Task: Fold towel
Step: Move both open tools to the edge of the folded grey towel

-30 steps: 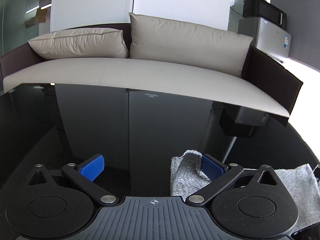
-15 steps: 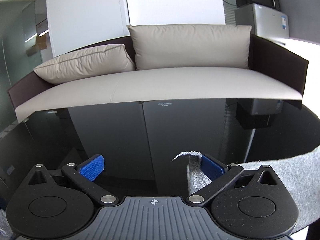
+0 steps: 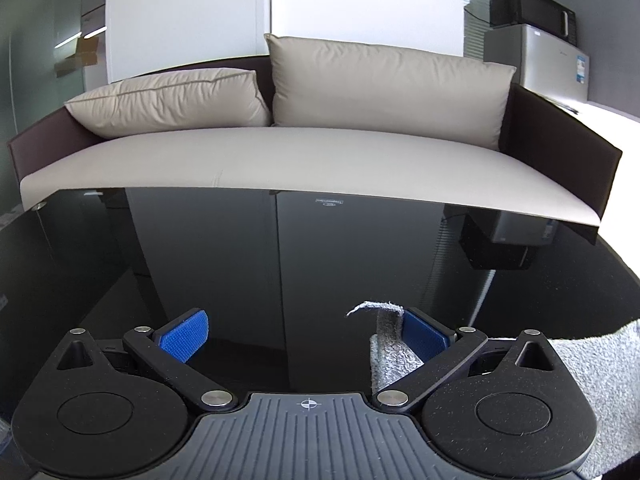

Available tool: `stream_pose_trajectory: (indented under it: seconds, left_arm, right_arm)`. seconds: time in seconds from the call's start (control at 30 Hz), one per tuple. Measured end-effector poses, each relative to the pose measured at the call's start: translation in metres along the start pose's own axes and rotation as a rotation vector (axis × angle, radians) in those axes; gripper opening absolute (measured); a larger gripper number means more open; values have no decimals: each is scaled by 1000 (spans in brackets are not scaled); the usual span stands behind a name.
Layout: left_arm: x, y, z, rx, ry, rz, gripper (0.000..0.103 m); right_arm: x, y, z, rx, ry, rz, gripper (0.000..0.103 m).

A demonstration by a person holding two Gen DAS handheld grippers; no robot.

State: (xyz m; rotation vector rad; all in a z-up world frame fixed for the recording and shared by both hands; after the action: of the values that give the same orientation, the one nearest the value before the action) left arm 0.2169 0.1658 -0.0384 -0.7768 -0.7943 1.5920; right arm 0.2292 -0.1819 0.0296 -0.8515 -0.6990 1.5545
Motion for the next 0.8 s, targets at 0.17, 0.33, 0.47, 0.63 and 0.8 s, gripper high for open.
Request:
stream_pose_trajectory:
  seconds: [0.17,0.33,0.47,0.63,0.8]
  left_arm:
    - [14,-4,-2,0,-2,52,102]
    - [11,-1,3,41,41,64,102]
    - [-11,14,8,103,87,-64,102]
    - [-30,32,19,129,81,-180,102]
    - [-37,47,28,146,92,-173,102]
  right_arm:
    - [0,1,-1,11,11,7,22]
    - [-2,1,-1,16,8,-10,22]
    - [-4,-1,0,12,18,-26,22]
    - [-14,-5,5,10,20,-86,23]
    - [-19,-6,10,7,19,-109,35]
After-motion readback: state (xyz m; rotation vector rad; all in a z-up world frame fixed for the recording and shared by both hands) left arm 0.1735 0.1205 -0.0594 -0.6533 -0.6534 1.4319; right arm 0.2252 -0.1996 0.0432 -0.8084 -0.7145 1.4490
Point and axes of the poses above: each gripper's, at about its wrist camera, not at the fingertips, and z roughly against the way its jaws point, x to its left, y to its underside, the point moved 10 cm from there along -z, roughly the way its jaws point, and after that the axes turned 9 degrees about y, right-handed, at the moved point
